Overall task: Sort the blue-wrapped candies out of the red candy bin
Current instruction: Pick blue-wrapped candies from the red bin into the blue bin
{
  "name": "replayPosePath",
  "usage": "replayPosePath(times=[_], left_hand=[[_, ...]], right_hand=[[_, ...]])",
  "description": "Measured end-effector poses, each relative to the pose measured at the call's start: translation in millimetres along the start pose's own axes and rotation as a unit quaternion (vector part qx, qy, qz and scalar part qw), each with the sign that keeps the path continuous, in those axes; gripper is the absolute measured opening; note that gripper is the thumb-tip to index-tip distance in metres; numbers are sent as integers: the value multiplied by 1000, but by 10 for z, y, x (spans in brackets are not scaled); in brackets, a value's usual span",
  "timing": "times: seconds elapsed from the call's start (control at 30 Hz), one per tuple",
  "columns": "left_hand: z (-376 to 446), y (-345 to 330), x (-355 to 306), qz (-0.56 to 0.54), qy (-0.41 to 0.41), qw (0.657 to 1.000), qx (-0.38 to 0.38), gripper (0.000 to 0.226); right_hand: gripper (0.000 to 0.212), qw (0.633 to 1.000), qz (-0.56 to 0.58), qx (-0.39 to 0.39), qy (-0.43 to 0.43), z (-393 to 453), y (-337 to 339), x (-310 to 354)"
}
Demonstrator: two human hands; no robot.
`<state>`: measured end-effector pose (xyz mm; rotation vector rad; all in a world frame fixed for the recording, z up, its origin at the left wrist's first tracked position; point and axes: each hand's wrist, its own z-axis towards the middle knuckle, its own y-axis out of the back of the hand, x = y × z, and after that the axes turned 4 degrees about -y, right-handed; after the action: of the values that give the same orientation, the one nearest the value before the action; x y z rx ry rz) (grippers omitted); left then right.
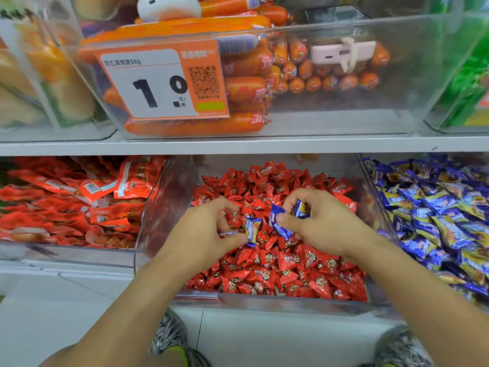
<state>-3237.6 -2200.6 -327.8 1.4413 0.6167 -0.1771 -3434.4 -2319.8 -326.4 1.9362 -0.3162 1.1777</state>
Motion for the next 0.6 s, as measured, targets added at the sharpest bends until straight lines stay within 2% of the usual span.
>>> replayPosePath(times=[0.17, 0.27, 0.33, 0.4, 0.5, 0.6], left_hand=[[99, -189, -76, 48, -45, 997, 27, 57], [176, -218, -123, 44, -33, 998, 35, 44], [202, -177, -125, 18, -27, 999, 22, 31], [208, -97, -95, -31, -10, 999, 18, 23], [194, 51, 31, -90, 30, 994, 48, 22], [196, 127, 189, -96, 64, 990, 80, 18]], right_hand=[[15, 999, 14, -33, 3, 32, -15, 19], [11, 995, 93, -15, -16, 39, -34, 44], [19, 987, 154, 0, -48, 41, -25, 82], [21, 986, 151, 11, -70, 46, -12, 83], [12, 989, 118, 40, -77, 12, -7, 75], [27, 989, 110, 66, -80, -23, -5, 73]])
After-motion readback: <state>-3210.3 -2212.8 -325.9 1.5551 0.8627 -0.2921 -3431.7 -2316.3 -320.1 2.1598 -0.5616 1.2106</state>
